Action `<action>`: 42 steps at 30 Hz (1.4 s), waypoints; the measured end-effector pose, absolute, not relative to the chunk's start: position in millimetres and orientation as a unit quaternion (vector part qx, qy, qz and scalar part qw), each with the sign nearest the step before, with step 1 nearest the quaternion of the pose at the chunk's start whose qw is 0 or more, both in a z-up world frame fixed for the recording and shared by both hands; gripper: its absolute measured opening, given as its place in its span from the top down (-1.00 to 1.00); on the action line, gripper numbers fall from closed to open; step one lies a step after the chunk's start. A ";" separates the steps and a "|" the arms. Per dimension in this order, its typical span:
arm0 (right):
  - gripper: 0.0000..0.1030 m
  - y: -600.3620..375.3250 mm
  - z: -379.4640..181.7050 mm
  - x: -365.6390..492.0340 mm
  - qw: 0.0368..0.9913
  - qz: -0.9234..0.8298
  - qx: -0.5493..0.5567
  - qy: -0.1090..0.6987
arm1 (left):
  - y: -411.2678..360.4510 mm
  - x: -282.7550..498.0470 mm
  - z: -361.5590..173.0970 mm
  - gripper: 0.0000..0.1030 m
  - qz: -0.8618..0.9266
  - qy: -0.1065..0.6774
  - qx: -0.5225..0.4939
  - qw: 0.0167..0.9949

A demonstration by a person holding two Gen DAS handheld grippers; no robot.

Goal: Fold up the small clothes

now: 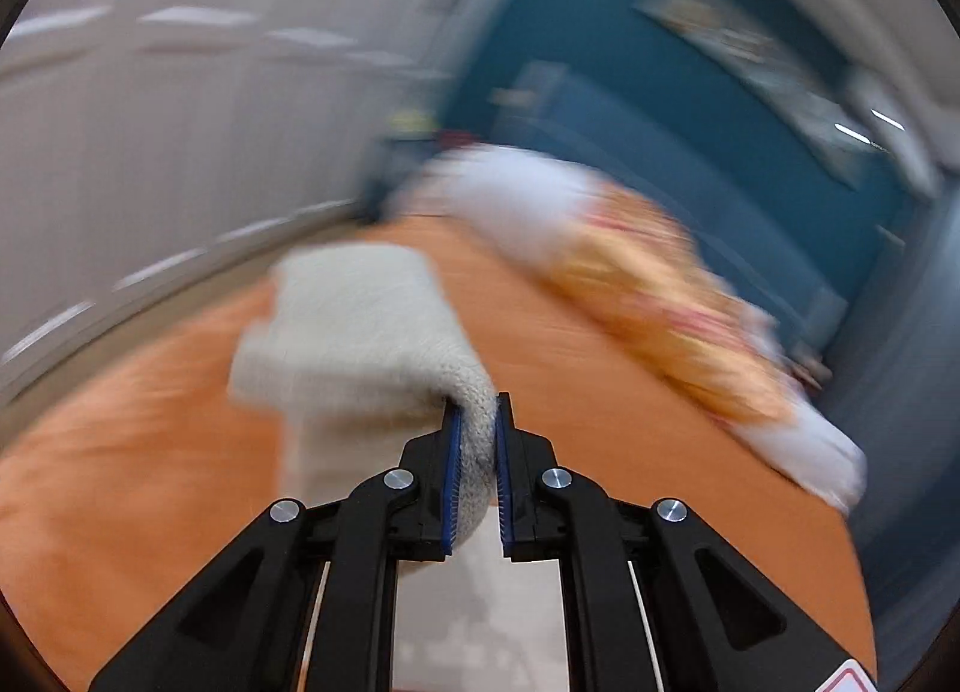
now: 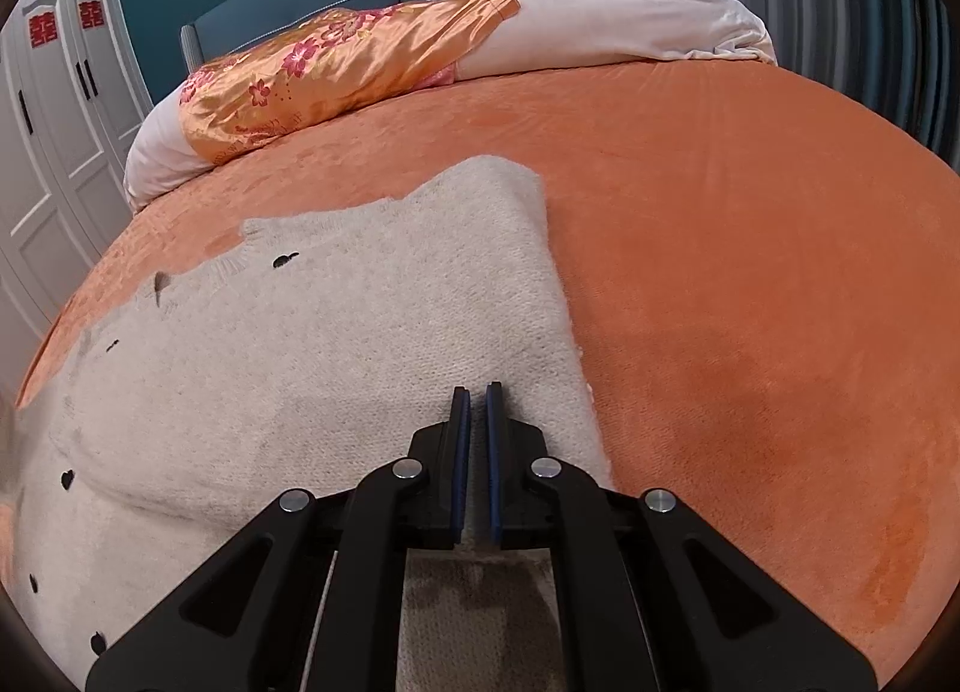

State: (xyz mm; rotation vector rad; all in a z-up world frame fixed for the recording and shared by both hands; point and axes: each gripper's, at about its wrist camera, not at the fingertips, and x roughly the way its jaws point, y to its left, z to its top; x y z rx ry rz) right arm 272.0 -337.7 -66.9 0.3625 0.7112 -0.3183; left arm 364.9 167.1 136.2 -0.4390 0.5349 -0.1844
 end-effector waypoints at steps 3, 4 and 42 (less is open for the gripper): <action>0.93 -341.2 -66.9 270.4 0.909 -0.148 0.187 0.341 | 54.2 362.2 134.6 0.84 -0.190 0.289 -0.194 0.918; 0.93 -342.8 -67.0 270.0 0.909 -0.145 0.191 0.340 | 14.4 359.7 124.9 0.82 -0.215 0.309 -0.187 0.908; 0.85 -302.3 7.6 296.5 0.927 -0.019 0.216 0.305 | 91.4 323.0 -43.1 -0.06 -0.027 0.463 -0.193 0.864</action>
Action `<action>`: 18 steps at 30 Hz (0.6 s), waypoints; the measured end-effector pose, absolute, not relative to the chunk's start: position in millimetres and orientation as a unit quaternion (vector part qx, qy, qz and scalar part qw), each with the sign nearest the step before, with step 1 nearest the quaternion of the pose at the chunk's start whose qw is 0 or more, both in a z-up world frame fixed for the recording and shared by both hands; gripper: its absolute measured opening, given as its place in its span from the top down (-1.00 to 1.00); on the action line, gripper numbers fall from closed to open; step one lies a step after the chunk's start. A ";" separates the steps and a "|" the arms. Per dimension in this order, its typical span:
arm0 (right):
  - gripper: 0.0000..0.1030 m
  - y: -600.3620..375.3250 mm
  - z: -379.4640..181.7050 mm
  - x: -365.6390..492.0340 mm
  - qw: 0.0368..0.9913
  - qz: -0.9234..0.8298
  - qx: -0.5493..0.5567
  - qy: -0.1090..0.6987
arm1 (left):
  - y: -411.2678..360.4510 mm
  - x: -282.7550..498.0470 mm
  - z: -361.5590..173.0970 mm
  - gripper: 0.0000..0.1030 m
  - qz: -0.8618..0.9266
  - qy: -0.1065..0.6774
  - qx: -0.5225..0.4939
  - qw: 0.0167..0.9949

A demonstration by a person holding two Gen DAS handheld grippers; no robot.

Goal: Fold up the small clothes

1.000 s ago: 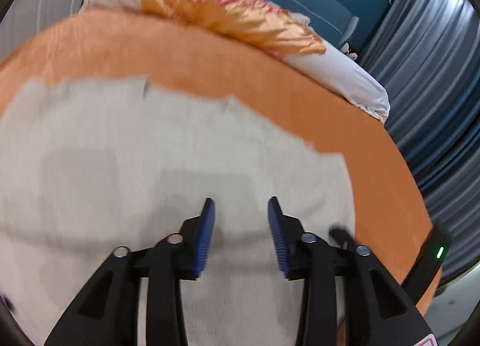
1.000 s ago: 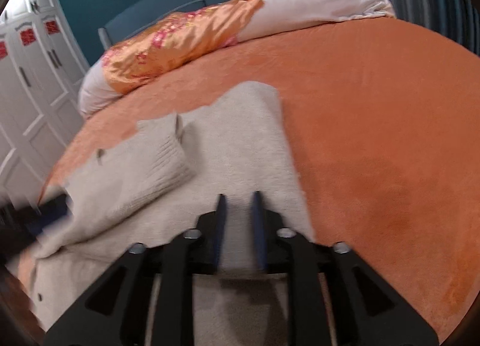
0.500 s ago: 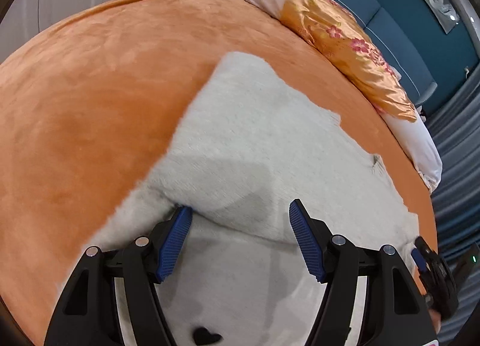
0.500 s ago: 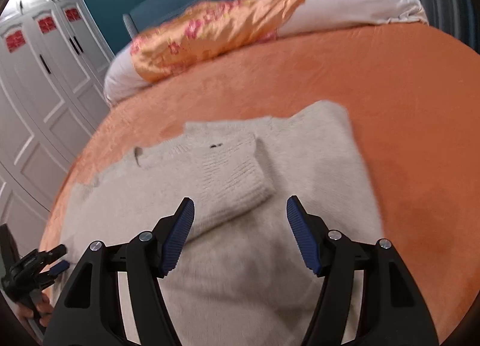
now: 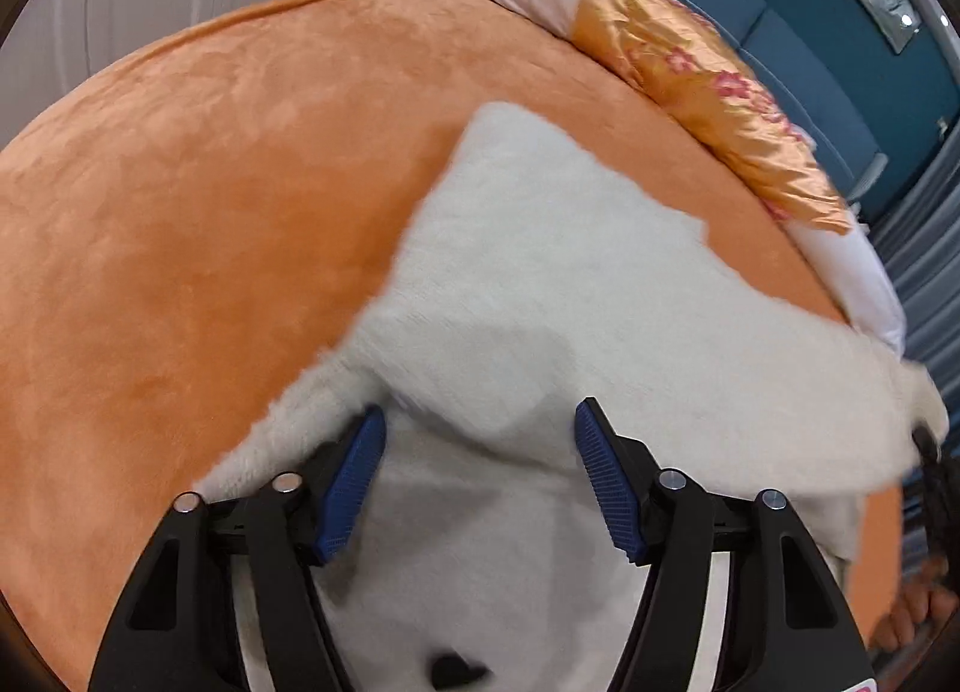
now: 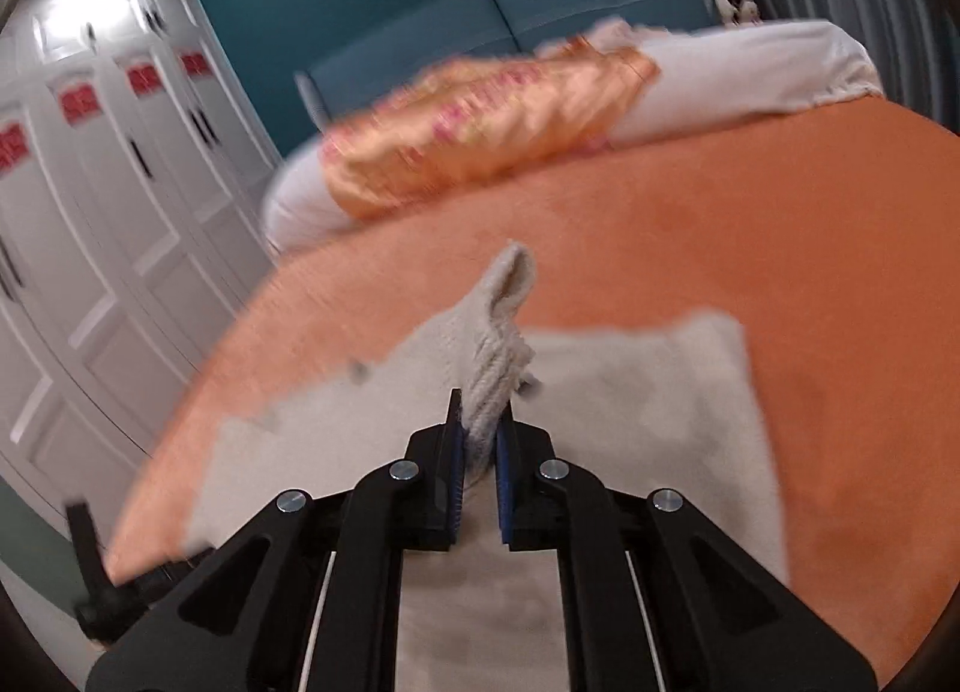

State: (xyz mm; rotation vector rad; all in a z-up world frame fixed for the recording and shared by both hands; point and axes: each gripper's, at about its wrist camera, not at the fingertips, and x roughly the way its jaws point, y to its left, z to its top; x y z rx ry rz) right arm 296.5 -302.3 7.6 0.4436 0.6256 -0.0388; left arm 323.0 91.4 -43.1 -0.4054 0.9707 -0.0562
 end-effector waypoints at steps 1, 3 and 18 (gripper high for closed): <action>0.85 -307.2 -8.7 298.0 0.919 -0.031 0.215 0.328 | 92.5 325.9 -42.7 -0.01 -0.014 0.457 -0.187 0.869; 0.86 -316.3 -50.1 303.6 0.897 -0.059 0.202 0.389 | 94.6 332.3 -40.3 0.03 -0.002 0.452 -0.189 0.872; 0.78 -331.7 -54.1 281.9 0.885 -0.037 0.273 0.376 | 80.2 332.1 -52.9 0.10 0.024 0.429 -0.103 0.897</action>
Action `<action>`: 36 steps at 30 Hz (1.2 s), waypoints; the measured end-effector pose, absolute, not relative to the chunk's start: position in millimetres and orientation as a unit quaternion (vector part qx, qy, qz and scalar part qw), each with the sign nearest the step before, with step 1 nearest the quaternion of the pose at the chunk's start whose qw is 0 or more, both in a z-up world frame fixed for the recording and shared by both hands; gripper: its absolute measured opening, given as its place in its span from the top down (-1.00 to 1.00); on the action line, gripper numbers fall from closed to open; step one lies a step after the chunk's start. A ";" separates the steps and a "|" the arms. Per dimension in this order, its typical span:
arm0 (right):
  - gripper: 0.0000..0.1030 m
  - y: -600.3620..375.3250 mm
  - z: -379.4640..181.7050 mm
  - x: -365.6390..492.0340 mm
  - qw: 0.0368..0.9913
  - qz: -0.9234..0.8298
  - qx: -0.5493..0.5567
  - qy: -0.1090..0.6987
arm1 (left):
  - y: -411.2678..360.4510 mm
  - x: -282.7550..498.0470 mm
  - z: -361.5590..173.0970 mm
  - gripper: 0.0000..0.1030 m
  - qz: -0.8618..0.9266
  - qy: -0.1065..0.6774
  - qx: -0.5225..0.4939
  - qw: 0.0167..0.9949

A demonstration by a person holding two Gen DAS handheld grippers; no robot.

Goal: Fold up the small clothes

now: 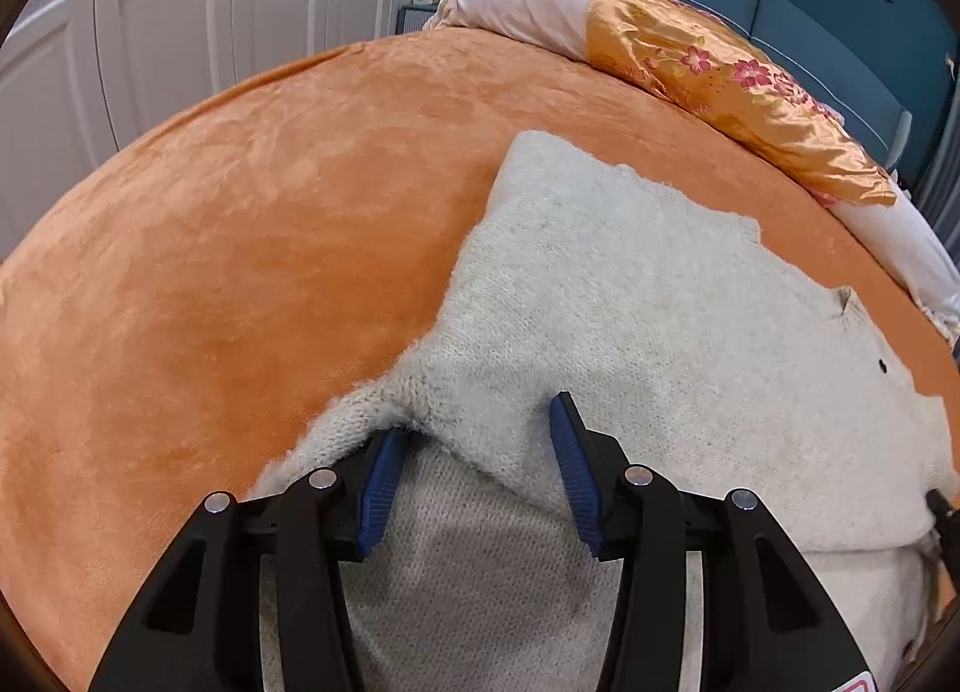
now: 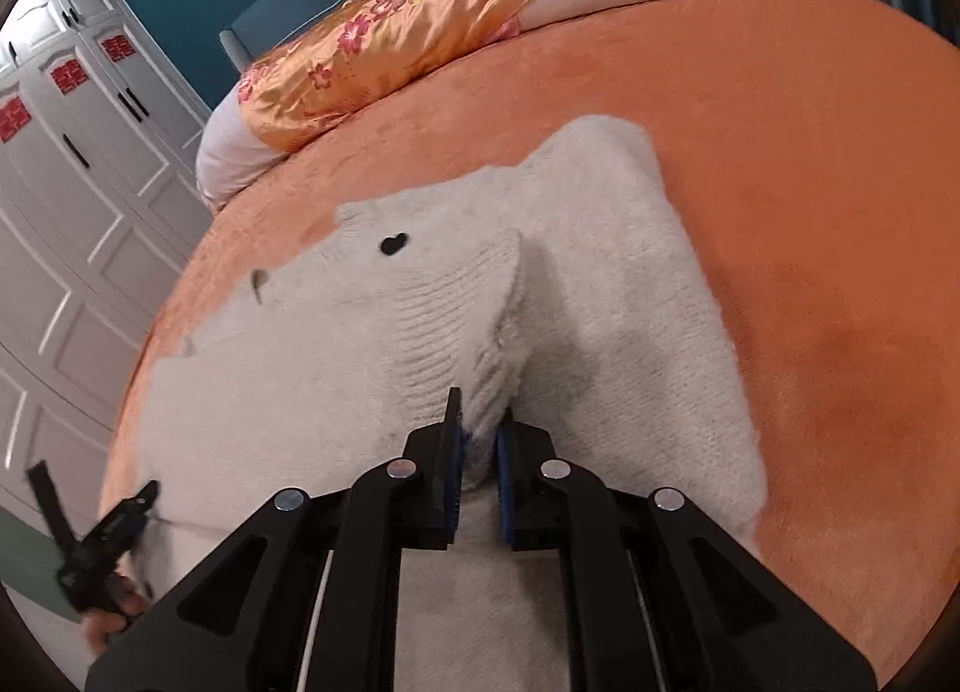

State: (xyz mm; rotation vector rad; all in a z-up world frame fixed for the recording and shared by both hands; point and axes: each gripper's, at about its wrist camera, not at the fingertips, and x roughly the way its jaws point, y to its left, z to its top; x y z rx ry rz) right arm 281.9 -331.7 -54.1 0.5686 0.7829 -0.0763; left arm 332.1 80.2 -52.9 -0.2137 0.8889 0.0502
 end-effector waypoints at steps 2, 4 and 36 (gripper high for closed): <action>0.72 -333.5 -51.5 276.4 0.888 -0.039 0.277 0.366 | 79.0 331.6 -53.5 0.08 0.027 0.427 -0.098 0.899; 0.51 -337.2 -47.9 272.9 0.888 -0.042 0.289 0.356 | 77.3 331.3 -54.0 0.07 0.027 0.425 -0.093 0.900; 0.75 -161.2 -35.5 361.7 0.896 0.106 0.119 0.415 | 67.1 327.4 -58.9 -0.02 0.036 0.412 -0.070 0.908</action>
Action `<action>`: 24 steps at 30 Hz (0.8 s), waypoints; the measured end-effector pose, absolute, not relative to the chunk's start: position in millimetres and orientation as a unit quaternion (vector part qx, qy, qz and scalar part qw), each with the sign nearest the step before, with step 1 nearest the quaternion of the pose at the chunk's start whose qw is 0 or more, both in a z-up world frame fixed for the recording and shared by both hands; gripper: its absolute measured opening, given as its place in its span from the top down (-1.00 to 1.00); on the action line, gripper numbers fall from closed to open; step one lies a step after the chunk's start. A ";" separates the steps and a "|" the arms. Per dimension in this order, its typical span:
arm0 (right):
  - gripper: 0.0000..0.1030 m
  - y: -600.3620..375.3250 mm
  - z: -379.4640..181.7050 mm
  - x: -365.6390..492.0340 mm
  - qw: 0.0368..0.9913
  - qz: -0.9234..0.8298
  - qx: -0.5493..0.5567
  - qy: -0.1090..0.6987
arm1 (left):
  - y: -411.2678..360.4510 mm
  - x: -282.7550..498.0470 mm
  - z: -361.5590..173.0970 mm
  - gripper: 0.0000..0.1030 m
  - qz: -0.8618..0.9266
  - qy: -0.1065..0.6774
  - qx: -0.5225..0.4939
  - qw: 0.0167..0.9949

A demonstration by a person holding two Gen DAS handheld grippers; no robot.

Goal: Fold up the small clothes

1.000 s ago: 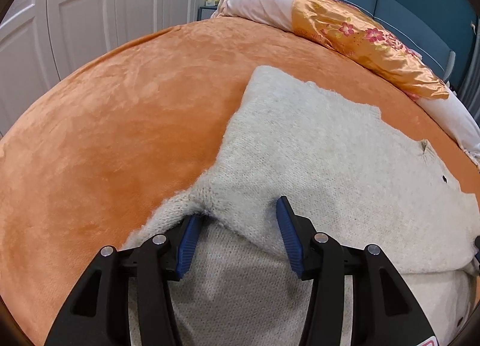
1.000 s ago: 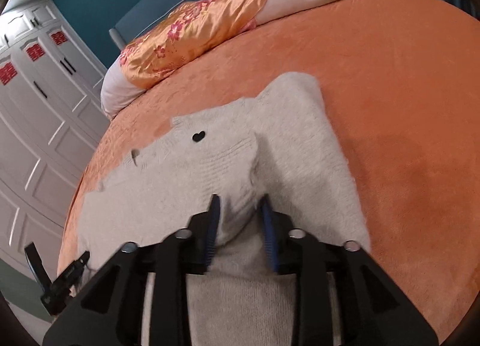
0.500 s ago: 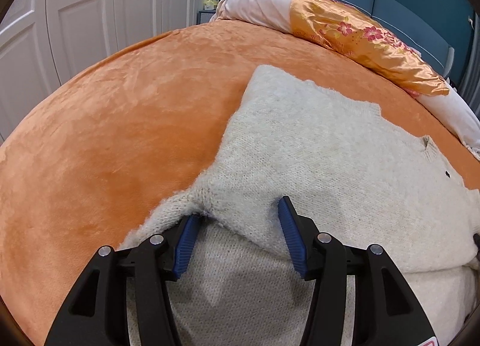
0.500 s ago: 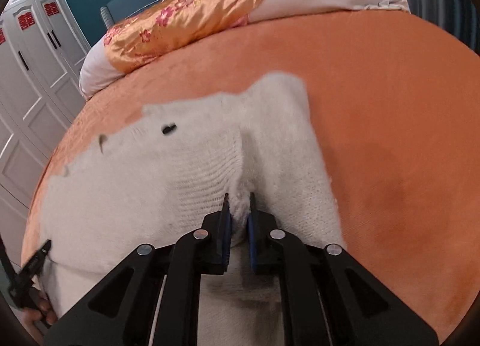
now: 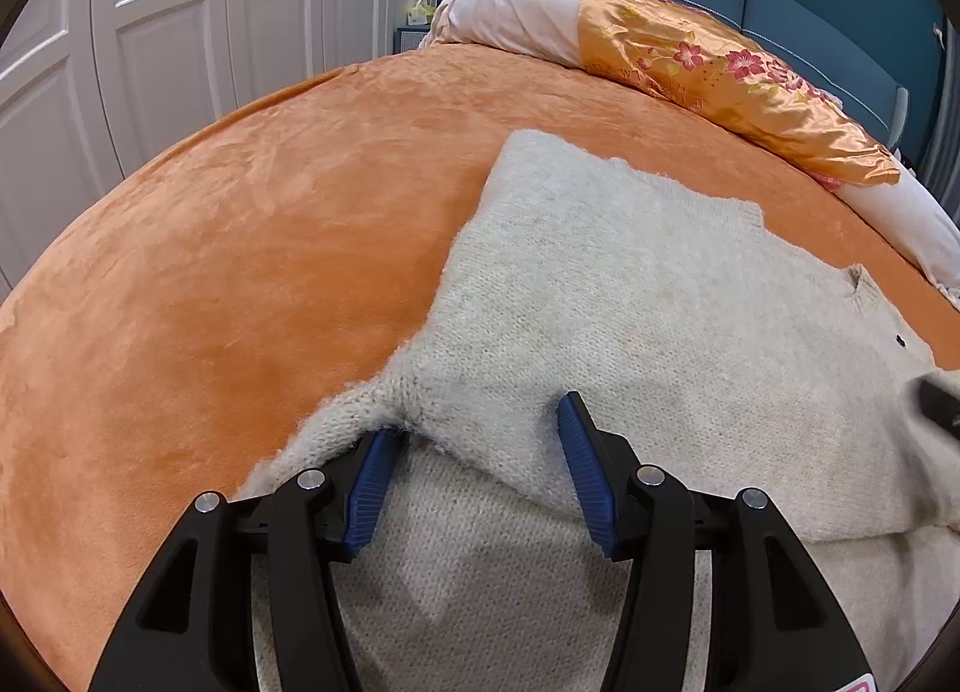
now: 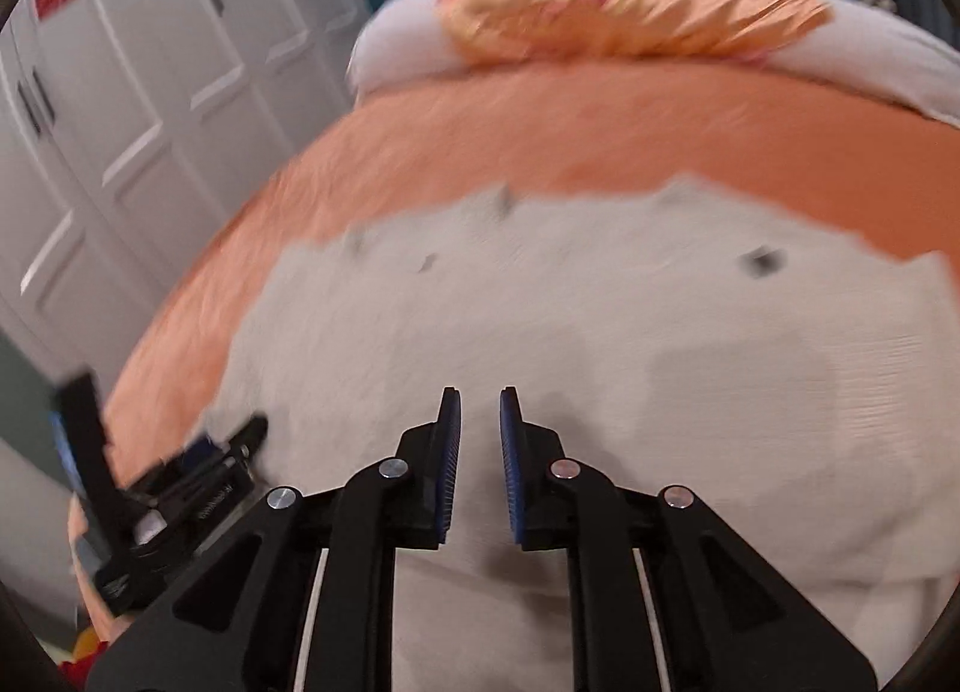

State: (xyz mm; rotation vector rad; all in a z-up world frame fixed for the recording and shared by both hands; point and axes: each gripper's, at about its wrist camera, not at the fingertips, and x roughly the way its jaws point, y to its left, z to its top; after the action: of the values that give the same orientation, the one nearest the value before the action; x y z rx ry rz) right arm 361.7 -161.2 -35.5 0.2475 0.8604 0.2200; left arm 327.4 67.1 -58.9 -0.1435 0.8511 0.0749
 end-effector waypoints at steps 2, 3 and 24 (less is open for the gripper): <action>0.82 -158.3 -50.7 365.8 0.893 0.095 0.117 0.424 | 67.3 327.4 -59.4 -0.03 0.037 0.412 -0.068 0.908; 0.82 -164.5 -56.4 362.5 0.896 0.092 0.129 0.415 | 67.2 327.2 -59.2 -0.03 0.037 0.412 -0.069 0.908; 0.87 -321.6 -40.9 282.7 0.906 -0.096 0.224 0.345 | 65.0 327.4 -59.9 -0.04 0.041 0.409 -0.061 0.909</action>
State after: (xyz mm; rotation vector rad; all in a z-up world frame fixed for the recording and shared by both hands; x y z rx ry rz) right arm 282.7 -321.6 -40.9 0.4629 0.7131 -0.1972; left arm 327.4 65.0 -59.9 -0.1263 0.8446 0.0854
